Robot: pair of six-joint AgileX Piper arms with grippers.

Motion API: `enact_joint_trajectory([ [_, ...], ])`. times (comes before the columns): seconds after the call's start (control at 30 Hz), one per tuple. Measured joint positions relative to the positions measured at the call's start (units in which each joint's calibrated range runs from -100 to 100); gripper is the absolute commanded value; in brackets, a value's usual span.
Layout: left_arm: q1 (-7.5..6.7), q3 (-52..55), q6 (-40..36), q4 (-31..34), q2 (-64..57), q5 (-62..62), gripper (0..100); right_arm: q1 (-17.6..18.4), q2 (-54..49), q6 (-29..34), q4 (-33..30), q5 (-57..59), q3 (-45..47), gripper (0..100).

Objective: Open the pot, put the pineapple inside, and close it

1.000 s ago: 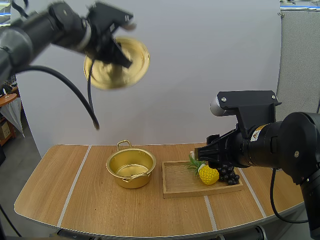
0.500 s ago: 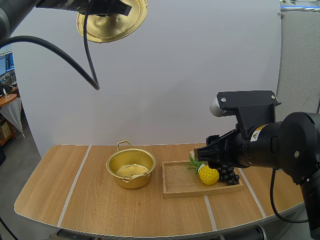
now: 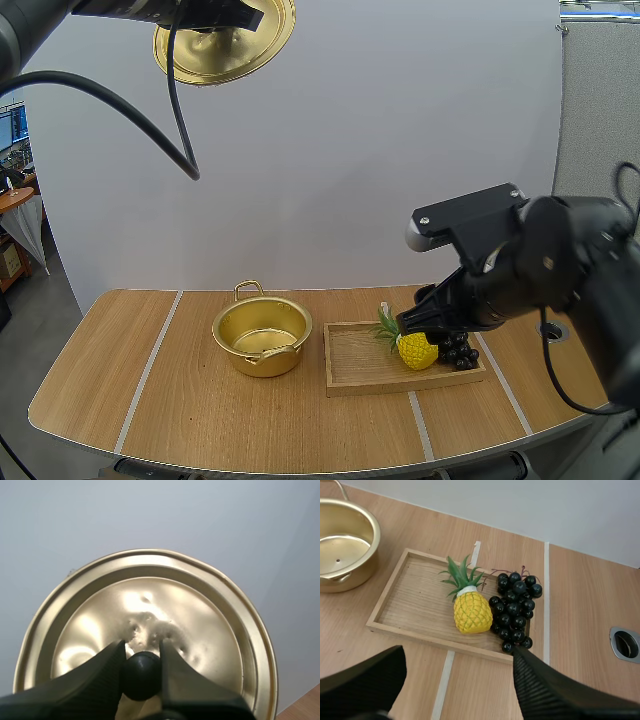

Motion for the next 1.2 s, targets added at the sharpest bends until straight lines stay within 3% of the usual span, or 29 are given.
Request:
enact_joint_trajectory([
  [0.53, 0.0, 0.0, -0.1, 0.0, 0.0, 0.0, 0, -0.4, 21.0, -7.5, 1.2, -9.4, -3.2, 100],
  [1.2, 0.0, 0.0, -0.1, 0.0, 0.0, 0.0, 0, -1.5, 26.5, -14.4, 3.6, -15.3, -3.3, 100],
])
